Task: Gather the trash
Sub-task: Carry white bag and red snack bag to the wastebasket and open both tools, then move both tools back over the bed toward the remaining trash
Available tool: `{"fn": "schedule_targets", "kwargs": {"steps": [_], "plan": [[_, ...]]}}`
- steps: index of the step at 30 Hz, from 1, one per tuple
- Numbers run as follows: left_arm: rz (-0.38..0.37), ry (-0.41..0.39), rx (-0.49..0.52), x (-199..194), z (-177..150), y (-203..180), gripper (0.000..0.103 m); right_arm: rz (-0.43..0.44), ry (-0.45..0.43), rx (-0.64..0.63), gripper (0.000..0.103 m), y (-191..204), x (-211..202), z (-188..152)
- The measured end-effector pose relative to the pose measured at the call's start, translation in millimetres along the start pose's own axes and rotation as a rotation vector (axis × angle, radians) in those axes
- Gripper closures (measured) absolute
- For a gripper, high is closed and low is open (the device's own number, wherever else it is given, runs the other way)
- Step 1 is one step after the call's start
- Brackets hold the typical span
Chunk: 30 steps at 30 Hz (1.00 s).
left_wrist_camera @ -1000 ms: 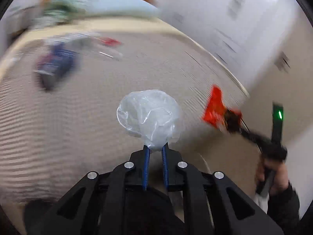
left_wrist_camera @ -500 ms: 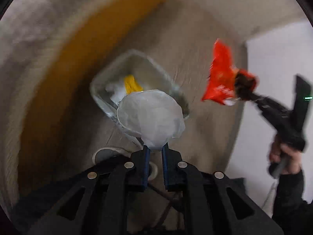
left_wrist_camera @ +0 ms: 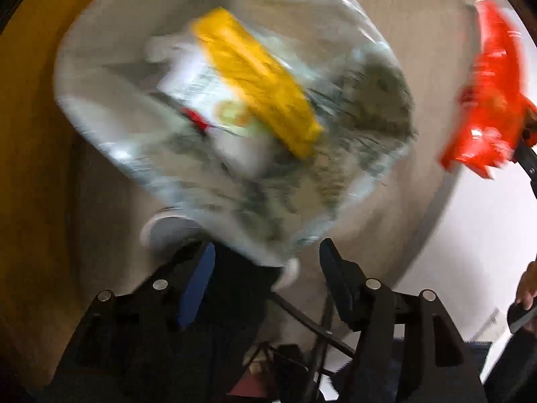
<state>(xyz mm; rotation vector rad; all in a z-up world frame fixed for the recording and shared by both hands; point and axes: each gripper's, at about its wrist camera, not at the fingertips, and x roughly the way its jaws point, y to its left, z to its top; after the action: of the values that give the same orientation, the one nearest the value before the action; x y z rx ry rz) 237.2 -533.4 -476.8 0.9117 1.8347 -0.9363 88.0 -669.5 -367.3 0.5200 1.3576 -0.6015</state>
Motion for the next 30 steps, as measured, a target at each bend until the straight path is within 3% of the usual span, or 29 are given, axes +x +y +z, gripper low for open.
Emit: {"fn": "schedule_targets", "kwargs": {"steps": [2,6,9,12,13,14,15,21,30], "plan": [[0.012,-0.093,-0.060,-28.8,-8.8,13.7,0.040,-0.006,0.024,-0.018,0.101,13.6,13.2,5.7],[-0.081,-0.319,-0.153,-94.3,-39.6,39.8,0.032,0.012,0.119,-0.038,0.101,43.1,53.7,18.8],[-0.124,-0.399,-0.223,-115.1,-63.3,57.5,0.029,0.123,0.211,0.105,0.101,52.3,88.3,25.4],[-0.069,-0.436,-0.299,-120.2,-77.1,70.5,0.029,0.200,0.233,0.276,0.100,55.8,109.2,40.1],[-0.056,-0.452,-0.311,-123.2,-78.5,71.6,0.029,0.198,0.234,0.319,0.084,56.1,113.6,46.5],[-0.056,-0.468,-0.322,-126.7,-80.5,73.9,0.029,0.204,0.230,0.364,0.040,56.5,117.8,53.2],[-0.062,-0.478,-0.329,-129.3,-81.7,75.9,0.029,0.215,0.224,0.403,0.024,57.9,121.9,59.9],[-0.080,-0.476,-0.329,-123.5,-75.0,81.8,0.029,0.167,0.183,0.325,0.022,78.9,108.3,73.0],[-0.080,-0.476,-0.265,-115.8,-72.7,73.4,0.029,0.091,0.121,0.275,0.022,52.4,51.8,44.3]]}}
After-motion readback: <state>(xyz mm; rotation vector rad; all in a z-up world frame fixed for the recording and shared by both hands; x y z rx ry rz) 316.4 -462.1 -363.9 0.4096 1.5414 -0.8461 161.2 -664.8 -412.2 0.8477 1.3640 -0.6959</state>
